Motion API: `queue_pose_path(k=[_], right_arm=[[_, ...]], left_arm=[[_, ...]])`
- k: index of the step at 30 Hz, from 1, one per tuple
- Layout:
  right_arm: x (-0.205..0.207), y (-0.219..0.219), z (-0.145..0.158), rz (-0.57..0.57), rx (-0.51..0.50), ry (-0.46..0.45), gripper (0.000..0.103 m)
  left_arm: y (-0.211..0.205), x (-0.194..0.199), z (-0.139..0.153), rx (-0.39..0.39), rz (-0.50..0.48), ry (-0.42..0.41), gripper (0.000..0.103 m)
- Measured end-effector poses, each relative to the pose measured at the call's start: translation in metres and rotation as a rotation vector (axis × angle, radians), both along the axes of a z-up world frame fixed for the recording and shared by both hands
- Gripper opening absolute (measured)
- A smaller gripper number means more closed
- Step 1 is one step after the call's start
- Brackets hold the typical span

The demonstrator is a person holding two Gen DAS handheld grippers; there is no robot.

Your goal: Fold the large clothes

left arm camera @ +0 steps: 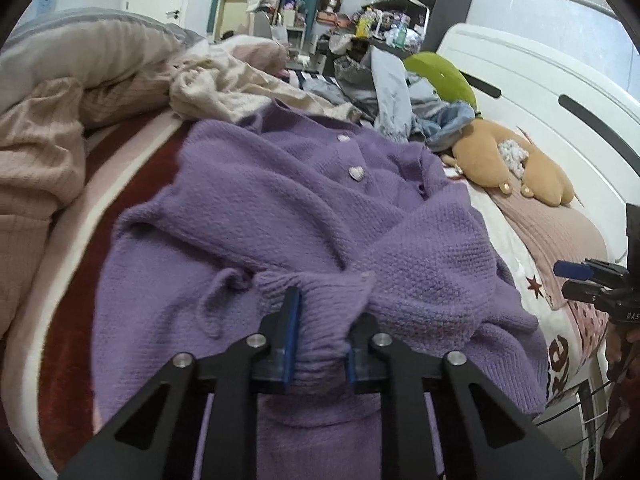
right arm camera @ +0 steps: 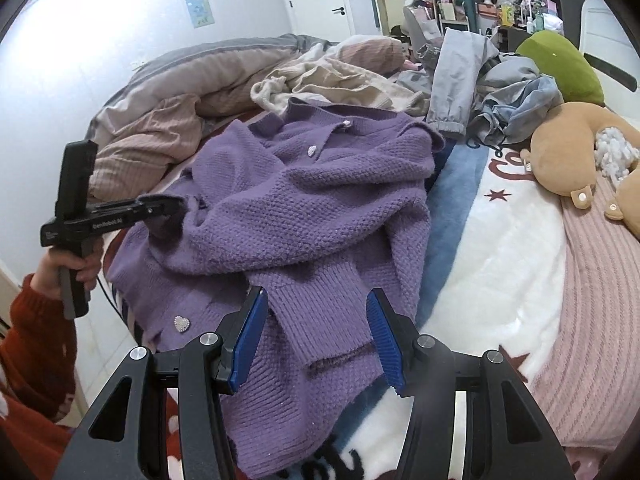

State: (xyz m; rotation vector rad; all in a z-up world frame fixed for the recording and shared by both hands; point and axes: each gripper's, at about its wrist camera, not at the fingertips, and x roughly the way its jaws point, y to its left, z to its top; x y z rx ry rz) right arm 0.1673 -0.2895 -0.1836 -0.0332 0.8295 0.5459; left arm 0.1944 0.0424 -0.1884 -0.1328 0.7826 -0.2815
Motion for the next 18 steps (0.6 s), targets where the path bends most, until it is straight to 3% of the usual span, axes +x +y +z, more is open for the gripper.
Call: queue_pose_path(k=[6, 15, 18], right_arm=[[-0.006, -0.002, -0.004, -0.007, -0.002, 0.024, 0.047], [-0.017, -0.006, -0.010, -0.033, 0.022, 0.051, 0.047], [-0.019, -0.006, -0.010, -0.036, 0.018, 0.055, 0.047]], left_arm=[[0.043, -0.028, 0.004, 0.026, 0.081, -0.012, 0.006], [0.087, -0.070, -0.030, 0.097, 0.160, 0.088, 0.002], [0.098, -0.077, -0.040, 0.064, 0.167, 0.136, 0.003]])
